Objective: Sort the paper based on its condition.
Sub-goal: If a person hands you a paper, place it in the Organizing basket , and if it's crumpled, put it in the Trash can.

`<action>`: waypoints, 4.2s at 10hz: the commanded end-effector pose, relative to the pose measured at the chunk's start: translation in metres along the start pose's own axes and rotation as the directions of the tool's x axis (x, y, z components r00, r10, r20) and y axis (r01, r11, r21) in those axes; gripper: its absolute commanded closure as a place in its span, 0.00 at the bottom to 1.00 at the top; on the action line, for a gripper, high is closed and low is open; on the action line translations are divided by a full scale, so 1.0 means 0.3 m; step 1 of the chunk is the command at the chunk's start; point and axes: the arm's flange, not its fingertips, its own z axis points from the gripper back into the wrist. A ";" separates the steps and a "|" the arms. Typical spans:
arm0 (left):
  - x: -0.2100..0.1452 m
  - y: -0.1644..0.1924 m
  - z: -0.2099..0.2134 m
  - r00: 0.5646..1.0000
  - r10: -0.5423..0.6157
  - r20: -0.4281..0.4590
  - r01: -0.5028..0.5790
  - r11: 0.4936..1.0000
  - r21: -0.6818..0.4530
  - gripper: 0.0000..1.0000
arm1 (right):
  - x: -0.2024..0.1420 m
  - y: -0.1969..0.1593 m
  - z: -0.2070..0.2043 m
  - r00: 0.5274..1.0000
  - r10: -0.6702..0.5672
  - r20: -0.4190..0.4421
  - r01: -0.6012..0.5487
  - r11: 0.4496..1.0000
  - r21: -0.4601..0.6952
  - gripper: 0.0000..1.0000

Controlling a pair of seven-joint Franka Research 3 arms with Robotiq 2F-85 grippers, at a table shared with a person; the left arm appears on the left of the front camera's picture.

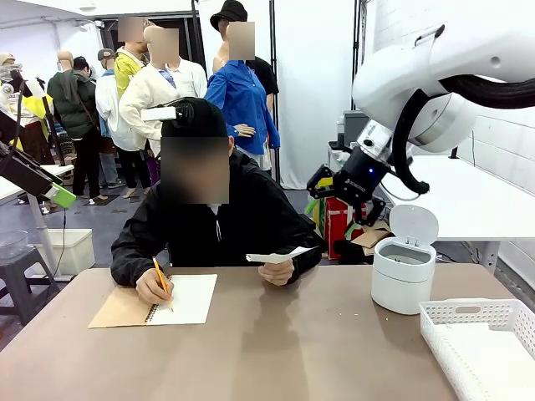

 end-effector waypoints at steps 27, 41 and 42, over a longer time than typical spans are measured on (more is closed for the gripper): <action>-0.002 0.003 0.001 1.000 0.005 0.003 -0.005 1.000 -0.001 0.00 | 0.104 -0.138 -0.394 0.881 -0.271 -0.388 0.397 0.869 0.295 1.00; -0.002 0.003 0.001 1.000 0.005 0.003 -0.005 1.000 -0.001 0.00 | 0.043 -0.060 -0.289 0.901 -0.205 -0.382 0.356 0.854 0.380 1.00; -0.002 0.003 0.001 1.000 0.005 0.003 -0.005 1.000 -0.001 0.00 | 0.035 -0.041 -0.271 0.900 -0.216 -0.380 0.364 0.850 0.379 1.00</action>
